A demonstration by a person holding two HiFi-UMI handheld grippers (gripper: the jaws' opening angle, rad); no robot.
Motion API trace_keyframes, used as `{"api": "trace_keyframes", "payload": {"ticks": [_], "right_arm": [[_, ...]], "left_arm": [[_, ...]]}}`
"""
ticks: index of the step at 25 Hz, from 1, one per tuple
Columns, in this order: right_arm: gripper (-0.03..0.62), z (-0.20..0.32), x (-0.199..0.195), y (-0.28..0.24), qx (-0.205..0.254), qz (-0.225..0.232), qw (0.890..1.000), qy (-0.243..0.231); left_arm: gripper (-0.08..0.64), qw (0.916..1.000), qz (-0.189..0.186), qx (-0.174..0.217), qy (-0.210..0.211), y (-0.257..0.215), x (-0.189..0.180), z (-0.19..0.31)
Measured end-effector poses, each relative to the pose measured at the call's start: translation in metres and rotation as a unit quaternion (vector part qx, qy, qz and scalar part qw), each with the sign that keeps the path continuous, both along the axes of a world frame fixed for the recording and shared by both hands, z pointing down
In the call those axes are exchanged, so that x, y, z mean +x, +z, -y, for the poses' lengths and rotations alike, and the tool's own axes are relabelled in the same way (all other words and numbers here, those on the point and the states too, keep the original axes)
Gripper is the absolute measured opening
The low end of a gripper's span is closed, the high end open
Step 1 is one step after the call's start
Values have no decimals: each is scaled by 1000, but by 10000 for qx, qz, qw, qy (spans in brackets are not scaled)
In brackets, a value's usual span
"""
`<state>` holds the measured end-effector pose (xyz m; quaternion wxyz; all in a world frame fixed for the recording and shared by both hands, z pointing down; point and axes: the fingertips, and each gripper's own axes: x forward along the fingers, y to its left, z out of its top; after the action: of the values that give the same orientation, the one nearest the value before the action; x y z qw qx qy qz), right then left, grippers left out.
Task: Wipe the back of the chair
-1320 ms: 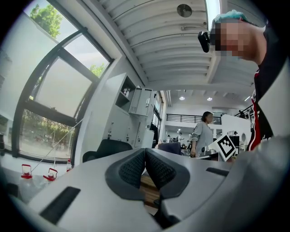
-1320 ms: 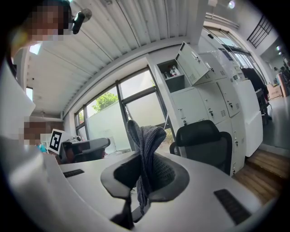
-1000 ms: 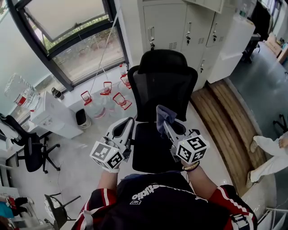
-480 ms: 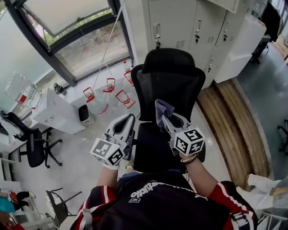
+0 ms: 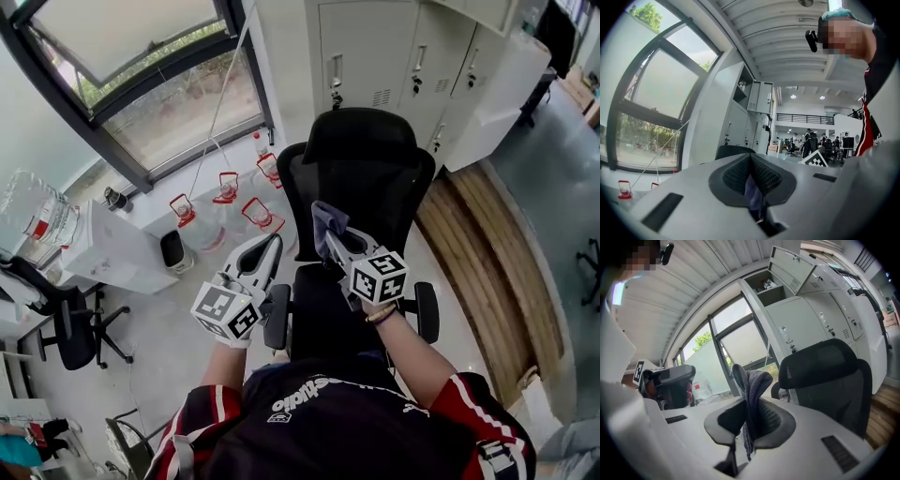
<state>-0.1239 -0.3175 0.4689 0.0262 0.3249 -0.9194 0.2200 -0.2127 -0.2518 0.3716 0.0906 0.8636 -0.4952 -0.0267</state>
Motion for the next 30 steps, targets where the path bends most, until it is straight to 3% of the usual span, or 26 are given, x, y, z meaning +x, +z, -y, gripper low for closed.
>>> {"api": "trace_keyframes", "payload": {"ticks": [7, 16, 24, 30], "right_arm": [[60, 70, -69, 42, -223, 120, 9995, 200], [60, 151, -143, 101, -435, 114, 9986, 275], [58, 207, -169, 157, -713, 98, 9963, 466], [58, 226, -169, 175, -797, 147, 9952, 546]], "left_arm": [[23, 10000, -18, 6, 76, 3, -50, 32], [25, 9997, -9, -47, -252, 13, -124, 56], [24, 9988, -108, -113, -472, 15, -153, 52], [23, 9983, -97, -222, -529, 21, -149, 47]]}}
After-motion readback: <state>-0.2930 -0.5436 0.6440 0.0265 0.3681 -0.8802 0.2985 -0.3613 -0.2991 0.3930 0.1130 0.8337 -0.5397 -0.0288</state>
